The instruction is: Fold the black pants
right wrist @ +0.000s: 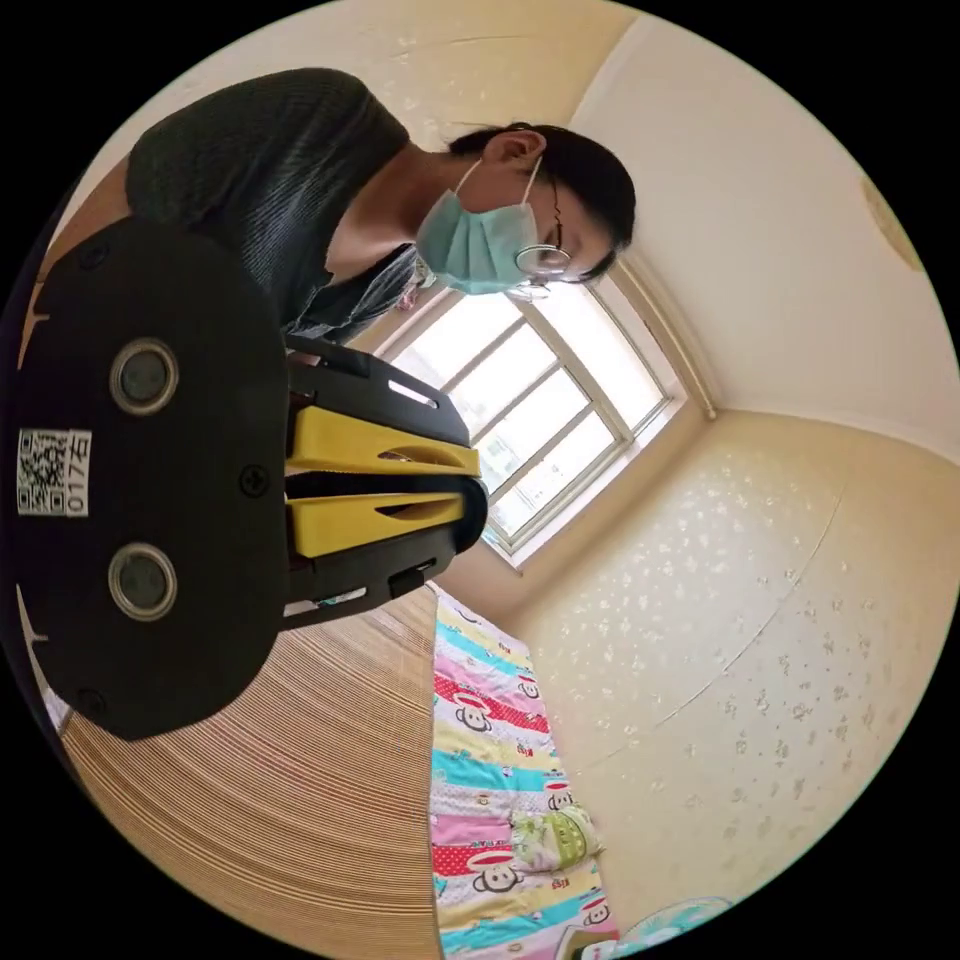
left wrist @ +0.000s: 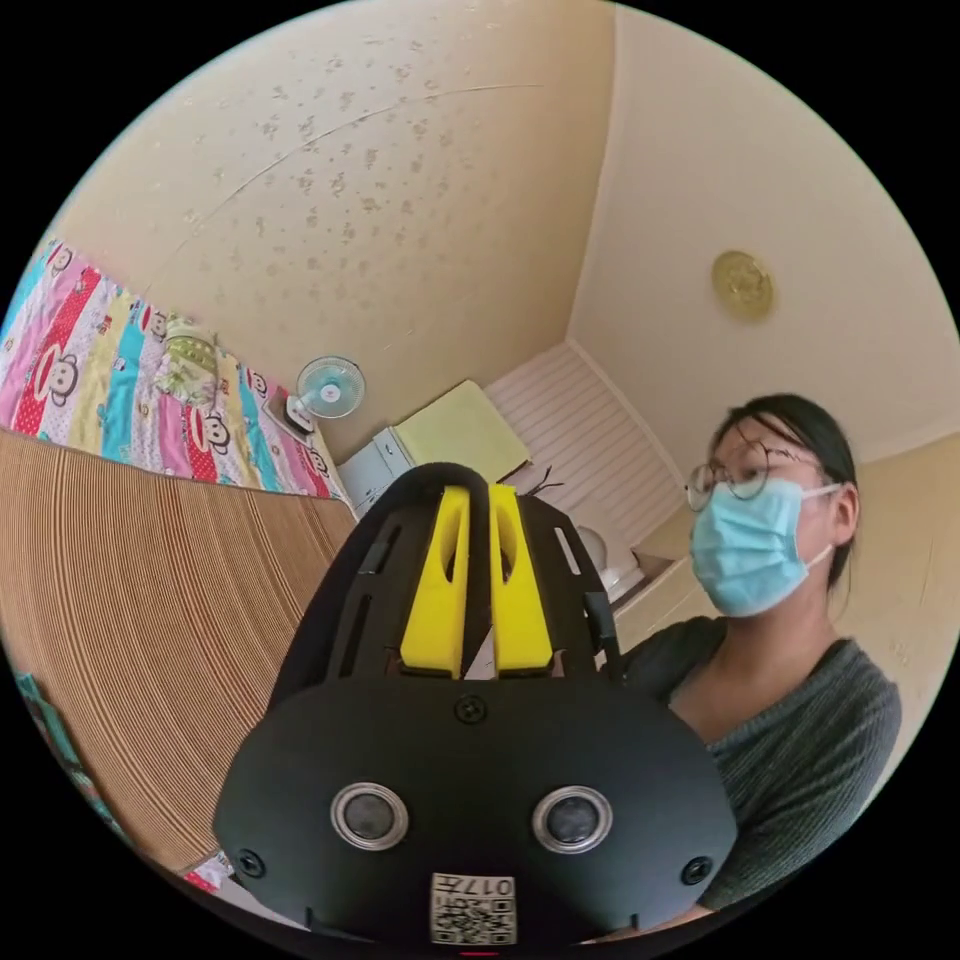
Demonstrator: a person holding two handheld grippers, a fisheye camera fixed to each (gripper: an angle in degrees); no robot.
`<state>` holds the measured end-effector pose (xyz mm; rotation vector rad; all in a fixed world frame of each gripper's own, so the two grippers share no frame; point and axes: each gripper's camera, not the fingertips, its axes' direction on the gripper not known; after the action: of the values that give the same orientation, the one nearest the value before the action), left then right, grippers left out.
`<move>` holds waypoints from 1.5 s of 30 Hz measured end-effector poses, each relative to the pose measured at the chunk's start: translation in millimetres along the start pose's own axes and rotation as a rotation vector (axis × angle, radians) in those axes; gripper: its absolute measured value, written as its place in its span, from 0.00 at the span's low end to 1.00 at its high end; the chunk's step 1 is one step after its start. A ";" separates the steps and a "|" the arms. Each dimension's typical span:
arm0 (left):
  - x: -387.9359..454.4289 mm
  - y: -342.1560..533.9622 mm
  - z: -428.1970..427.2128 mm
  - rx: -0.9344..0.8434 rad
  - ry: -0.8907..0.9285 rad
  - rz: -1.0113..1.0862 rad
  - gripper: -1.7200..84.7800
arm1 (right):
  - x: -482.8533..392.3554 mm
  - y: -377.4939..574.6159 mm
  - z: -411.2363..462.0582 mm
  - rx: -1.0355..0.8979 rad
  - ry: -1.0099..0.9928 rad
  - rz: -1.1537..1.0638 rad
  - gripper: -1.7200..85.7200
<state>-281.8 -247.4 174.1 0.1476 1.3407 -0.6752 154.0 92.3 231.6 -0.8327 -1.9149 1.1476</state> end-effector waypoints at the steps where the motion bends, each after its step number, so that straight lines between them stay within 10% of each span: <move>1: -10.0 -2.6 5.0 -0.003 -0.030 0.000 0.06 | 25.0 -2.9 5.4 -0.002 0.028 0.061 0.03; 13: -233.9 76.5 60.3 -0.251 -0.387 -0.204 0.06 | 235.4 110.7 74.5 -0.089 0.218 0.389 0.04; 24: -328.8 271.5 25.5 -0.542 -0.509 -0.671 0.09 | 240.6 341.8 83.9 -0.374 0.480 0.886 0.06; 36: -448.9 119.6 13.0 -0.520 -0.504 -0.582 0.21 | 287.8 279.5 127.0 -0.375 0.508 0.815 0.21; 45: -509.8 91.1 36.3 -0.561 -0.341 -0.766 0.12 | 296.7 292.0 178.7 -0.385 0.446 0.860 0.13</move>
<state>-239.3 -5.1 631.3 -0.9353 1.1861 -0.8728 -104.7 371.6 -13.9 -2.0598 -1.4184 0.9150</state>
